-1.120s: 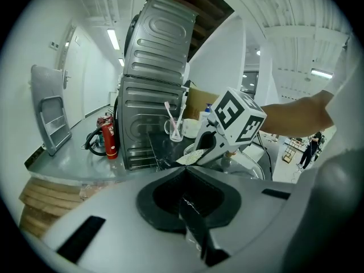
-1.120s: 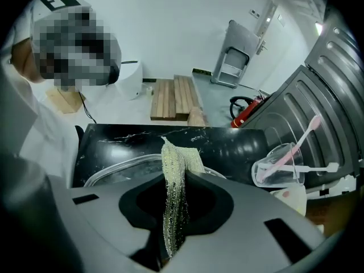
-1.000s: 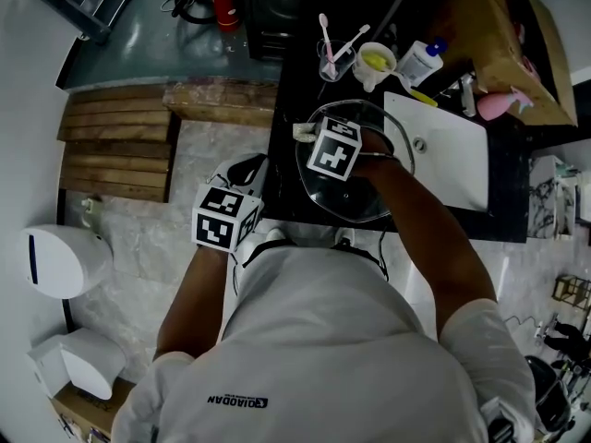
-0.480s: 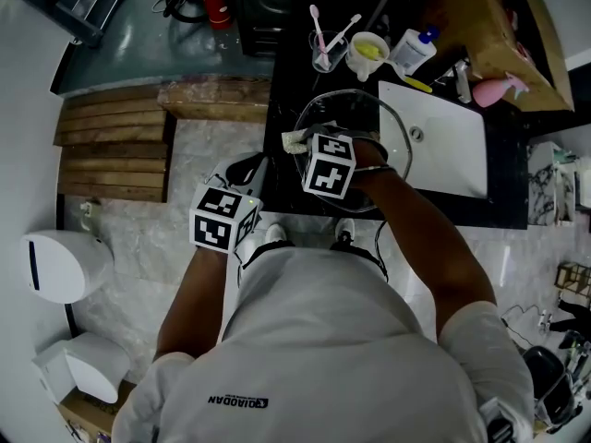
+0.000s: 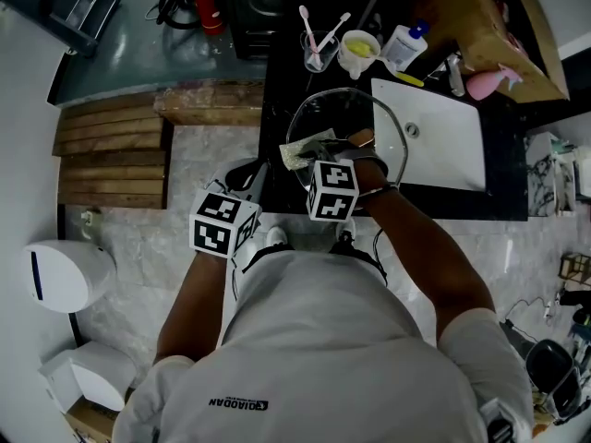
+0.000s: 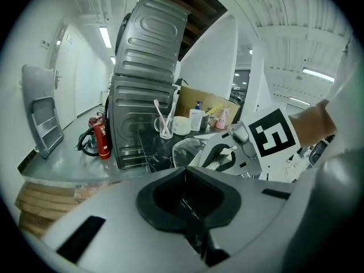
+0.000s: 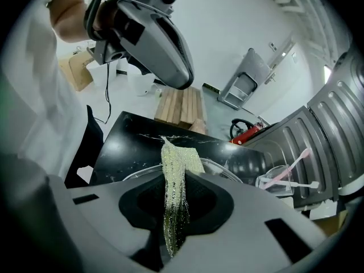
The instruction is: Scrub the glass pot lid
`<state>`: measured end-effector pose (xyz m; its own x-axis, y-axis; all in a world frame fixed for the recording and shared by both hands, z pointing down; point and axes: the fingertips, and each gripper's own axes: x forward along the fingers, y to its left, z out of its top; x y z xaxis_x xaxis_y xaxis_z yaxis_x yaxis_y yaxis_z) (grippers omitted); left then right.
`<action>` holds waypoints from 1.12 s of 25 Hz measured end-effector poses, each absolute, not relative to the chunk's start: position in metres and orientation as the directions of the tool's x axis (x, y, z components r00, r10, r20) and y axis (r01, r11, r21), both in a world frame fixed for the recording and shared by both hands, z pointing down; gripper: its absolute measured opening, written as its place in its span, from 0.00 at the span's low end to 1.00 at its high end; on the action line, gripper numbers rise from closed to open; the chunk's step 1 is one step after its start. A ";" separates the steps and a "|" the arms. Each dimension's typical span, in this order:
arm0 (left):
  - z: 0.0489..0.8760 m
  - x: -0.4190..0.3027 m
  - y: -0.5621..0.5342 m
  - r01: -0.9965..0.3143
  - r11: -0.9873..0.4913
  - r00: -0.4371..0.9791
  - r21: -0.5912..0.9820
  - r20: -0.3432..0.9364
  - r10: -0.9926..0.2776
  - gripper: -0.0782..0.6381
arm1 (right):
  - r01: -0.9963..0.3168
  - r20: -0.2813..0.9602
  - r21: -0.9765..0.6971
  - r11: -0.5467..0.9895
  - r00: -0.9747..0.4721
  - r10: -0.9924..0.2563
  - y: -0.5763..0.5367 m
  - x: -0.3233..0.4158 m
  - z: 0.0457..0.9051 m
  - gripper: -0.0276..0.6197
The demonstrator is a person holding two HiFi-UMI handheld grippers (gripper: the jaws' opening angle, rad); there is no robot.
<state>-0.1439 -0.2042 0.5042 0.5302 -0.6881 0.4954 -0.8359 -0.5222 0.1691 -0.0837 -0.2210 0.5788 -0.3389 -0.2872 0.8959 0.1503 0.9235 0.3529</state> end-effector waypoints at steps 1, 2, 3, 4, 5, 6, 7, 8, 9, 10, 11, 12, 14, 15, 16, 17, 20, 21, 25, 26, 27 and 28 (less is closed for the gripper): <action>0.504 -0.143 -0.204 -0.835 -0.525 0.531 0.168 0.496 -0.687 0.13 | 0.153 0.893 0.360 0.920 -0.342 -0.293 -0.220 -0.081 0.579 0.17; 0.504 -0.142 -0.204 -0.833 -0.528 0.533 0.166 0.497 -0.684 0.13 | 0.155 0.892 0.361 0.919 -0.345 -0.293 -0.217 -0.079 0.579 0.17; 0.504 -0.140 -0.204 -0.831 -0.532 0.535 0.165 0.499 -0.682 0.13 | 0.158 0.892 0.359 0.920 -0.348 -0.288 -0.215 -0.076 0.579 0.17; 0.504 -0.138 -0.204 -0.829 -0.535 0.537 0.163 0.500 -0.679 0.13 | 0.164 0.892 0.357 0.920 -0.352 -0.284 -0.211 -0.074 0.578 0.17; 0.504 -0.137 -0.203 -0.827 -0.539 0.540 0.162 0.500 -0.677 0.13 | 0.173 0.891 0.358 0.918 -0.356 -0.280 -0.208 -0.071 0.578 0.17; 0.503 -0.136 -0.203 -0.825 -0.542 0.542 0.162 0.500 -0.676 0.13 | 0.183 0.890 0.361 0.914 -0.360 -0.279 -0.204 -0.069 0.578 0.17; 0.503 -0.134 -0.204 -0.823 -0.544 0.544 0.162 0.499 -0.675 0.13 | 0.191 0.888 0.366 0.911 -0.365 -0.280 -0.201 -0.067 0.577 0.17; 0.502 -0.133 -0.204 -0.822 -0.547 0.546 0.162 0.498 -0.674 0.13 | 0.196 0.886 0.370 0.908 -0.368 -0.282 -0.199 -0.064 0.577 0.17; 0.502 -0.131 -0.204 -0.819 -0.550 0.549 0.162 0.496 -0.672 0.13 | 0.199 0.885 0.375 0.906 -0.369 -0.285 -0.196 -0.062 0.577 0.17; 0.501 -0.129 -0.204 -0.817 -0.553 0.552 0.162 0.495 -0.671 0.13 | 0.200 0.883 0.378 0.904 -0.370 -0.288 -0.194 -0.059 0.577 0.17; 0.501 -0.127 -0.203 -0.815 -0.557 0.555 0.162 0.495 -0.668 0.13 | 0.200 0.882 0.381 0.903 -0.371 -0.290 -0.191 -0.056 0.577 0.17; 0.501 -0.126 -0.203 -0.812 -0.560 0.558 0.162 0.495 -0.666 0.13 | 0.198 0.881 0.381 0.903 -0.375 -0.289 -0.189 -0.053 0.576 0.17; 0.502 -0.123 -0.202 -0.809 -0.565 0.562 0.164 0.495 -0.662 0.13 | 0.186 0.877 0.376 0.908 -0.387 -0.284 -0.186 -0.048 0.575 0.17; 0.503 -0.121 -0.202 -0.807 -0.567 0.564 0.164 0.497 -0.659 0.13 | 0.181 0.876 0.374 0.910 -0.392 -0.282 -0.185 -0.046 0.575 0.17; 0.503 -0.118 -0.202 -0.805 -0.570 0.567 0.165 0.499 -0.656 0.13 | 0.177 0.874 0.373 0.911 -0.396 -0.281 -0.183 -0.043 0.575 0.17; 0.504 -0.116 -0.202 -0.802 -0.574 0.569 0.165 0.500 -0.652 0.13 | 0.174 0.873 0.372 0.912 -0.398 -0.281 -0.182 -0.041 0.575 0.17; 0.504 -0.109 -0.202 -0.794 -0.585 0.578 0.165 0.502 -0.643 0.13 | 0.172 0.874 0.370 0.913 -0.397 -0.279 -0.178 -0.034 0.575 0.17; 0.504 -0.107 -0.202 -0.791 -0.588 0.581 0.165 0.502 -0.641 0.13 | 0.172 0.875 0.367 0.914 -0.398 -0.277 -0.177 -0.032 0.575 0.17; 0.504 -0.101 -0.201 -0.783 -0.600 0.589 0.163 0.504 -0.631 0.13 | 0.187 0.874 0.351 0.918 -0.416 -0.249 -0.165 -0.024 0.575 0.17; 0.504 -0.099 -0.201 -0.780 -0.604 0.591 0.163 0.505 -0.629 0.13 | 0.195 0.875 0.347 0.917 -0.420 -0.242 -0.162 -0.022 0.575 0.17; 0.504 -0.097 -0.201 -0.778 -0.607 0.594 0.163 0.506 -0.625 0.13 | 0.202 0.875 0.344 0.917 -0.423 -0.235 -0.159 -0.019 0.575 0.17; 0.505 -0.095 -0.201 -0.774 -0.612 0.597 0.163 0.507 -0.621 0.13 | 0.207 0.876 0.340 0.917 -0.425 -0.229 -0.156 -0.016 0.575 0.17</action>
<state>-0.0954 -0.2011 0.5046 0.5972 -0.6211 0.5075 -0.7743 -0.6116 0.1626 -0.0164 -0.1565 0.5753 -0.4245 -0.2293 0.8759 0.2067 0.9173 0.3404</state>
